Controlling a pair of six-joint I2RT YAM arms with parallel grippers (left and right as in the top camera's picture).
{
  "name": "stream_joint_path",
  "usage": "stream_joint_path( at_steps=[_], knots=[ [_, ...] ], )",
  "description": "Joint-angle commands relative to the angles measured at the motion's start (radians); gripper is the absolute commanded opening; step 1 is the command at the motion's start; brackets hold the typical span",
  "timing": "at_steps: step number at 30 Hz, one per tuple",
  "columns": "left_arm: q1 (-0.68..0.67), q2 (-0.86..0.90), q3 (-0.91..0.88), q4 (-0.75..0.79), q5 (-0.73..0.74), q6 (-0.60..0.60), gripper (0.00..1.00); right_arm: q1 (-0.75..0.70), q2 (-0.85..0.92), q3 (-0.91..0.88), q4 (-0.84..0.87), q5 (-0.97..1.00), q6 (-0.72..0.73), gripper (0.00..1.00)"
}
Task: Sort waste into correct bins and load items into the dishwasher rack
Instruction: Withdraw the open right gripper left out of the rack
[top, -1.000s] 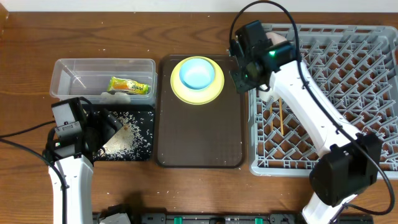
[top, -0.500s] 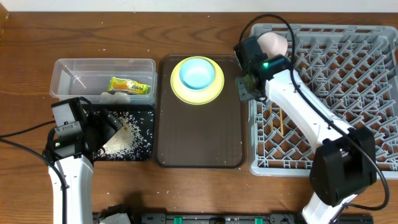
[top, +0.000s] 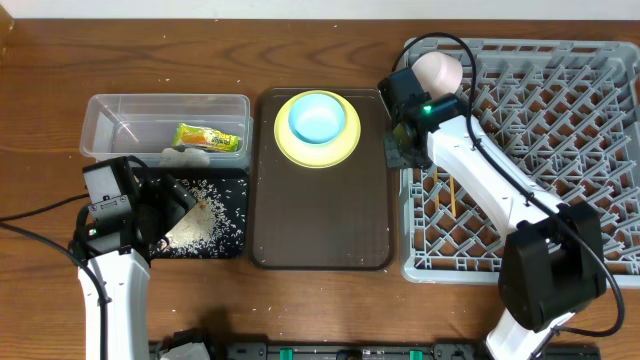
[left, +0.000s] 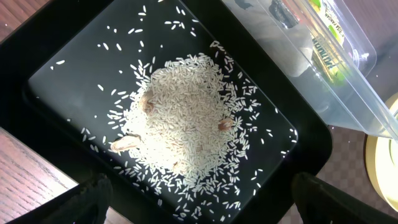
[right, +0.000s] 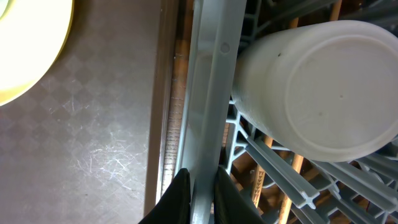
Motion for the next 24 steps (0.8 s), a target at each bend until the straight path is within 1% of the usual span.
stream_joint_path(
  at_steps=[1, 11, 24],
  knots=[
    [0.005, 0.001, 0.014, -0.003, -0.016, -0.005, 0.95, 0.022, -0.014, -0.006, 0.008, -0.097, 0.018, 0.10],
    [0.005, 0.001, 0.014, -0.003, -0.016, -0.005, 0.95, 0.041, -0.014, -0.006, 0.021, -0.105, 0.030, 0.08],
    [0.005, 0.001, 0.014, -0.003, -0.016, -0.005, 0.95, 0.047, -0.014, -0.006, 0.014, -0.118, 0.032, 0.08]
  ],
)
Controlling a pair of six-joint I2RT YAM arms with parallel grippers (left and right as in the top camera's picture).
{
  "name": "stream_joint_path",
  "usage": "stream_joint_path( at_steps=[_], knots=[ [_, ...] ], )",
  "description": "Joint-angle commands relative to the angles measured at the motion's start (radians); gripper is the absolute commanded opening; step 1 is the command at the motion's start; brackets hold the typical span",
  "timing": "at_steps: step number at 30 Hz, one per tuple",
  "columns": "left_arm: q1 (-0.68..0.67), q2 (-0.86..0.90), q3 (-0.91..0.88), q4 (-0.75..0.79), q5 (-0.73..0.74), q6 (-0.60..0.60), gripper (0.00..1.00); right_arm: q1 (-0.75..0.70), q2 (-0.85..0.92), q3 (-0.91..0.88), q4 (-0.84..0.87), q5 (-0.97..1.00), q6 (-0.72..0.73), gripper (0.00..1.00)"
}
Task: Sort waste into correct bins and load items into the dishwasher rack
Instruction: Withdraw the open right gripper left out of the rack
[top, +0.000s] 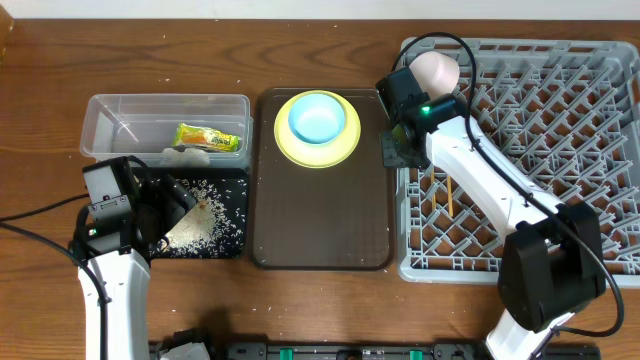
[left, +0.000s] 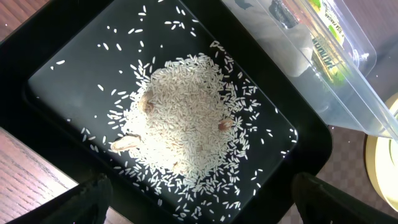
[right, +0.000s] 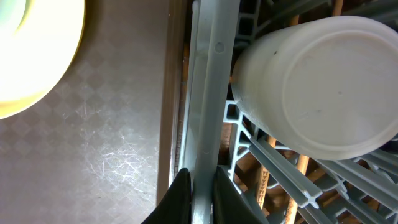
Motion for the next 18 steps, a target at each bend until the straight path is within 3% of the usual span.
stream_joint_path(
  at_steps=[1, 12, 18],
  knots=[
    [0.005, 0.001, 0.014, -0.003, -0.016, -0.005, 0.95, 0.040, -0.014, -0.005, -0.005, -0.103, -0.006, 0.08],
    [0.005, 0.001, 0.014, -0.003, -0.016, -0.005, 0.95, 0.065, -0.014, -0.005, -0.023, -0.102, -0.006, 0.08],
    [0.005, 0.001, 0.014, -0.003, -0.016, -0.005, 0.95, 0.061, -0.014, -0.003, -0.011, -0.098, -0.018, 0.14]
  ],
)
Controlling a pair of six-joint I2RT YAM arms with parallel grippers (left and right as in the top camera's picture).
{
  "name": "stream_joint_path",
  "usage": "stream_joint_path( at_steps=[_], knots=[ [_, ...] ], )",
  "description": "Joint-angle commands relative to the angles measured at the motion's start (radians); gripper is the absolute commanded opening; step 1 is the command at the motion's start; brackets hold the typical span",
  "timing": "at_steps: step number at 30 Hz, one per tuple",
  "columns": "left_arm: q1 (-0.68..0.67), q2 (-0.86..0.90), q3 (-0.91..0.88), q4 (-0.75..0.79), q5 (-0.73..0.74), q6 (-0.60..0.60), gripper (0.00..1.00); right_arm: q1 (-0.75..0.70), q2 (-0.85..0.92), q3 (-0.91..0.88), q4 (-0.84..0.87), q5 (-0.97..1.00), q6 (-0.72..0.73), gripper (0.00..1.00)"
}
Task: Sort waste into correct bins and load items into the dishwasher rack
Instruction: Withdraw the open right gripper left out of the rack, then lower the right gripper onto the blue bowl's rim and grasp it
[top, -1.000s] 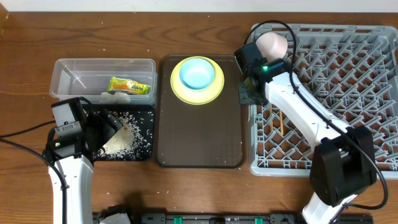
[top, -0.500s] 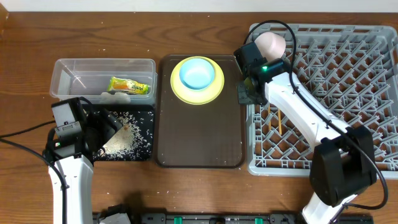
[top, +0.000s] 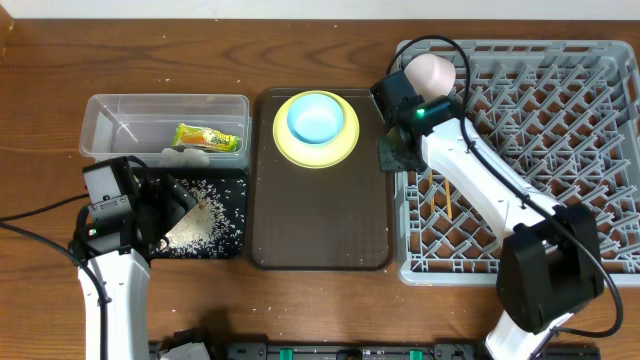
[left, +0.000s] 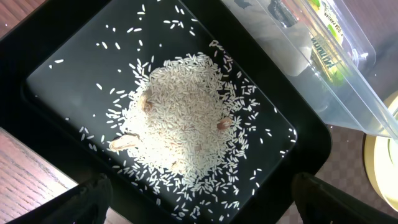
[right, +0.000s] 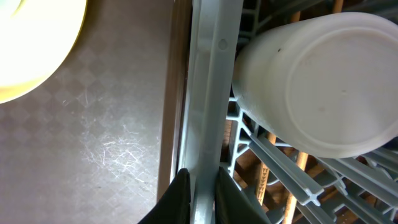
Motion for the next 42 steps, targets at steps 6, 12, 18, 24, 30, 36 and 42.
stream_joint_path(
  at_steps=[6, 12, 18, 24, 30, 36, 42],
  knots=[
    [0.005, 0.001, 0.014, -0.003, -0.016, -0.005, 0.95, 0.035, -0.021, 0.038, -0.022, -0.027, -0.034, 0.21],
    [0.005, 0.001, 0.014, -0.003, -0.016, -0.005, 0.95, 0.034, -0.035, 0.164, -0.086, 0.009, -0.083, 0.24],
    [0.005, 0.001, 0.014, -0.003, -0.016, -0.005, 0.95, 0.063, -0.035, 0.237, 0.013, -0.163, -0.251, 0.29],
    [0.005, 0.001, 0.014, -0.003, -0.016, -0.005, 0.95, 0.105, -0.022, 0.233, 0.180, -0.225, -0.361, 0.35],
    [0.005, 0.001, 0.014, -0.003, -0.016, -0.005, 0.96, 0.164, 0.031, 0.233, 0.317, -0.224, -0.519, 0.40],
    [0.005, 0.001, 0.014, -0.003, -0.016, -0.005, 0.95, 0.194, 0.138, 0.233, 0.407, -0.225, -0.560, 0.60],
    [0.005, 0.001, 0.014, -0.003, -0.016, -0.005, 0.95, 0.202, 0.260, 0.233, 0.448, -0.225, -0.637, 0.62]
  ],
)
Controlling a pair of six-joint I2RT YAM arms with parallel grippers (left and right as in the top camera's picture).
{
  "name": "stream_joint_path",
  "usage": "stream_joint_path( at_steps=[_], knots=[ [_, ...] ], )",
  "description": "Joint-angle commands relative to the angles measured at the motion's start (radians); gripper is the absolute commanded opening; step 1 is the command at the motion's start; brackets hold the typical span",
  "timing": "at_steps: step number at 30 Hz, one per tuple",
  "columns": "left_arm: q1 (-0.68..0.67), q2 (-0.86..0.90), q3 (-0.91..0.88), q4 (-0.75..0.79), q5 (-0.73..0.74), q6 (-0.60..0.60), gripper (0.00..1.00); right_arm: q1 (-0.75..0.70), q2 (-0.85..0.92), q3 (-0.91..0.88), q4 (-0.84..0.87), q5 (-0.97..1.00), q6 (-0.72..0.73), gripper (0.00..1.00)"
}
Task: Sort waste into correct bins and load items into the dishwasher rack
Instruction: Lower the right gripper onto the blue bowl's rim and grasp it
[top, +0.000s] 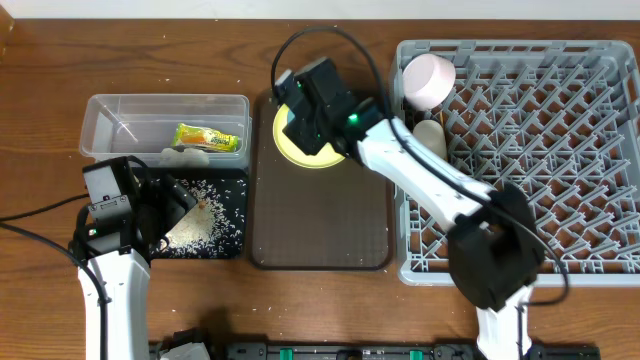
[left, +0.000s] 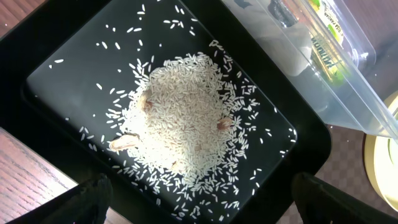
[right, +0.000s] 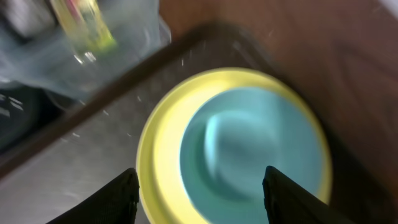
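Observation:
A blue bowl (right: 249, 149) sits on a yellow plate (right: 161, 162) at the back of the brown tray (top: 320, 220). My right gripper (right: 202, 199) hangs just above the bowl, open and holding nothing, and in the overhead view it (top: 312, 112) covers most of the bowl. The grey dishwasher rack (top: 520, 48) stands at the right with a pale pink cup (top: 428, 78) in its back left corner. My left gripper (left: 199, 205) is open over the black tray (left: 62, 37) of spilled rice (left: 183, 115).
A clear bin (top: 100, 125) at the back left holds a yellow-green wrapper (top: 208, 137). A cream-coloured object (top: 430, 135) lies in the rack just in front of the pink cup. The right arm stretches from the front across the rack's left part.
My right gripper has let go of the rack's left rim, moved left to above the blue bowl and now stands open. The rack and the left arm have not moved.
My right gripper was shut on the rack's left rim beside the cup. Over the following moments the rack stood a little further left, against the brown tray. Now the gripper is open over the bowl. The left gripper stayed open over the rice throughout.

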Motion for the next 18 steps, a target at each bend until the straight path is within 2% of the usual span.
stream_joint_path(
  at_steps=[1, 7, 12, 18],
  knots=[
    [0.005, 0.001, 0.014, -0.003, -0.016, -0.005, 0.95, 0.010, 0.065, 0.010, 0.016, -0.005, -0.069, 0.62],
    [0.005, 0.001, 0.014, -0.003, -0.016, -0.005, 0.95, 0.006, 0.124, 0.010, 0.032, -0.005, -0.068, 0.60],
    [0.005, 0.001, 0.014, -0.003, -0.016, -0.005, 0.95, 0.009, 0.125, 0.010, 0.005, -0.004, -0.068, 0.42],
    [0.005, 0.001, 0.014, -0.003, -0.016, -0.005, 0.95, 0.005, 0.125, 0.010, -0.049, 0.034, -0.069, 0.41]
  ],
)
